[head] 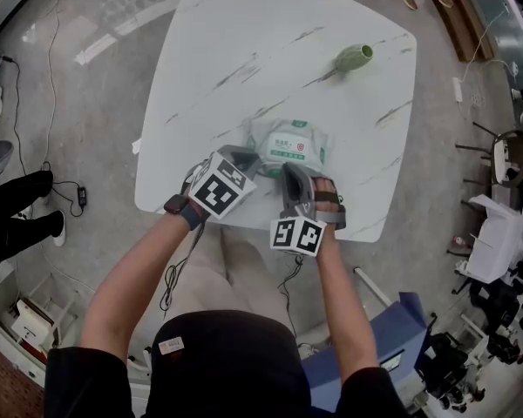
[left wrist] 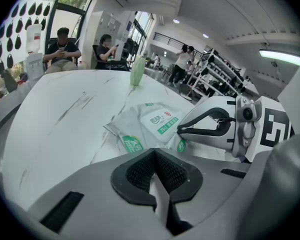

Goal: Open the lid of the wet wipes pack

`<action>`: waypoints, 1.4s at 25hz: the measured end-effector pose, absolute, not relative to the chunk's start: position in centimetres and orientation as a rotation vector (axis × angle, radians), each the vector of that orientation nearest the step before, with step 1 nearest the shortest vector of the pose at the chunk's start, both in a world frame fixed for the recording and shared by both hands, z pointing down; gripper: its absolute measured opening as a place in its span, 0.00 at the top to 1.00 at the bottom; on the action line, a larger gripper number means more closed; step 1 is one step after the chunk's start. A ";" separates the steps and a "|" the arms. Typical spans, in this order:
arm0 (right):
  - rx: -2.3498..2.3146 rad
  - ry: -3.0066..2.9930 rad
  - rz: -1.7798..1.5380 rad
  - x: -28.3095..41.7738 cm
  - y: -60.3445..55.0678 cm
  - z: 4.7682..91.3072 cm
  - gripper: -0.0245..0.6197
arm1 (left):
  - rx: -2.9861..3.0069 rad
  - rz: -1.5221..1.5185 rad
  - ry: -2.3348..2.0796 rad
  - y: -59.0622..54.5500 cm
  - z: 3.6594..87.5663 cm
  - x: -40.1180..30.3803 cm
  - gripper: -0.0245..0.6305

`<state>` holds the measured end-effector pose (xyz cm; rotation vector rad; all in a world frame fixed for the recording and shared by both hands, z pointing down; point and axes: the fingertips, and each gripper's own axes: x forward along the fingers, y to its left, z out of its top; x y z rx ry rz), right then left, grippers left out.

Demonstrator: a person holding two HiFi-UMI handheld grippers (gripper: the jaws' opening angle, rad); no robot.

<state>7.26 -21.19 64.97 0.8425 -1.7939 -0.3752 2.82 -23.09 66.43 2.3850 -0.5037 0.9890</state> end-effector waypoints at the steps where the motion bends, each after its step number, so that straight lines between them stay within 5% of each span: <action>1: 0.842 -1.794 -0.376 7.2 -21.3 64.9 0.94 | 2.384 0.990 -0.504 -23.2 66.4 2.8 0.94; 35: 0.863 -1.808 -0.416 7.1 -21.8 62.9 0.94 | 2.372 1.021 -0.489 -23.0 66.4 2.9 0.94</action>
